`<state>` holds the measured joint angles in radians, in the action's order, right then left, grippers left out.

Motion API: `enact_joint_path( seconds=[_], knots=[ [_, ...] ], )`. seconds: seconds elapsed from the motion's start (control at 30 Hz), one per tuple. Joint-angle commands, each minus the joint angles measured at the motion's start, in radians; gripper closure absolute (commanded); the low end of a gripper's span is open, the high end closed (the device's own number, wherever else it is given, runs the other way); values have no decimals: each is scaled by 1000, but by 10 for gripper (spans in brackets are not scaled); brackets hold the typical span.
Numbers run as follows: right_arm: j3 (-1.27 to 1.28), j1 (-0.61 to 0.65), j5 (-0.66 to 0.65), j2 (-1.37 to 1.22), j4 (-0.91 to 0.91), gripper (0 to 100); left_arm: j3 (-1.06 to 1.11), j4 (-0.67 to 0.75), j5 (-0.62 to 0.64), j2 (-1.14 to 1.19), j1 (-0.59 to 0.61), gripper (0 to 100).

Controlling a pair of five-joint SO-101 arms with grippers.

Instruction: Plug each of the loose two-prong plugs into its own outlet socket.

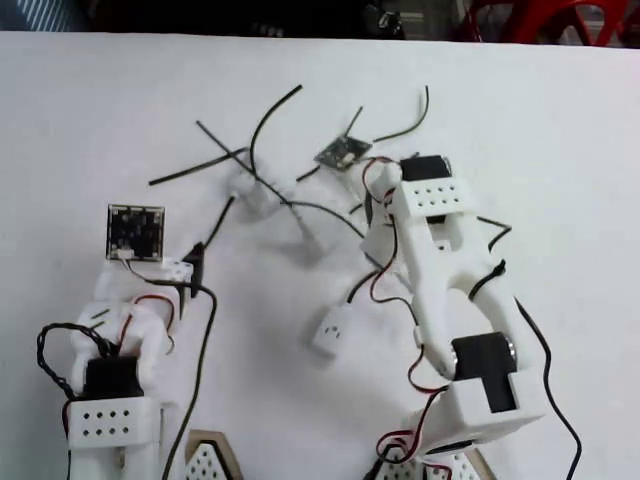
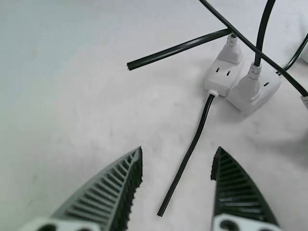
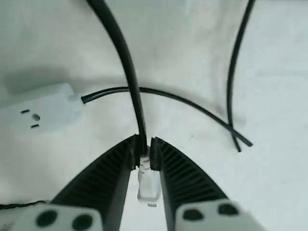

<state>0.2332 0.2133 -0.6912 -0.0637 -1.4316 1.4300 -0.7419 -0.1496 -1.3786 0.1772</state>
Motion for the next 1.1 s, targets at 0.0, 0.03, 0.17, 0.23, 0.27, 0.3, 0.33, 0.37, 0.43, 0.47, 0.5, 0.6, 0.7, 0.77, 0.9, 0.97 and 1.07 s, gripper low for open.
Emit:
enact_joint_path(
  seconds=[0.0, 0.03, 0.17, 0.23, 0.27, 0.3, 0.33, 0.37, 0.43, 0.47, 0.5, 0.6, 0.7, 0.77, 0.9, 0.97, 1.07],
  knots=[
    [69, -1, 8, 50, 28, 977, -3, 26, -8, -15, 2, 762],
    [98, 1, 8, 50, 59, 976, -3, 26, -8, -15, 2, 762],
    [161, 1, 8, 50, 108, 878, -3, 26, -9, -15, 2, 762],
    [164, 1, 8, 54, 88, 831, -3, 26, -9, -15, 2, 762],
    [163, 1, 8, 58, 76, 829, -3, 26, -9, -15, 2, 762],
    [160, 1, 8, 59, 65, 829, -3, 26, -9, -15, 2, 762],
    [160, 1, 8, 59, 56, 829, -3, 26, -9, -15, 2, 762],
    [160, 1, 8, 59, 45, 829, -3, 26, -9, -15, 2, 762],
    [160, -1, 8, 59, 27, 827, -3, 26, -9, -15, 2, 762],
    [161, -2, 6, 59, 16, 827, -3, 26, -9, -15, 2, 762],
    [161, -2, 3, 58, 7, 827, -3, 26, -9, -15, 2, 762],
    [163, -1, 0, 58, -15, 827, -3, 26, -9, -15, 2, 762],
    [167, 15, -2, 50, -51, 827, -3, 26, -9, -15, 2, 762],
    [172, 22, -2, 48, -53, 827, -3, 26, -9, -15, 2, 762],
    [207, 24, -2, 48, 5, 827, -3, 26, -9, -15, 2, 762],
    [244, 25, -2, 48, 38, 827, -3, 26, -9, -15, 4, 762],
    [285, 27, -2, 48, 68, 828, -3, 26, -9, -15, 4, 762]
  ],
)
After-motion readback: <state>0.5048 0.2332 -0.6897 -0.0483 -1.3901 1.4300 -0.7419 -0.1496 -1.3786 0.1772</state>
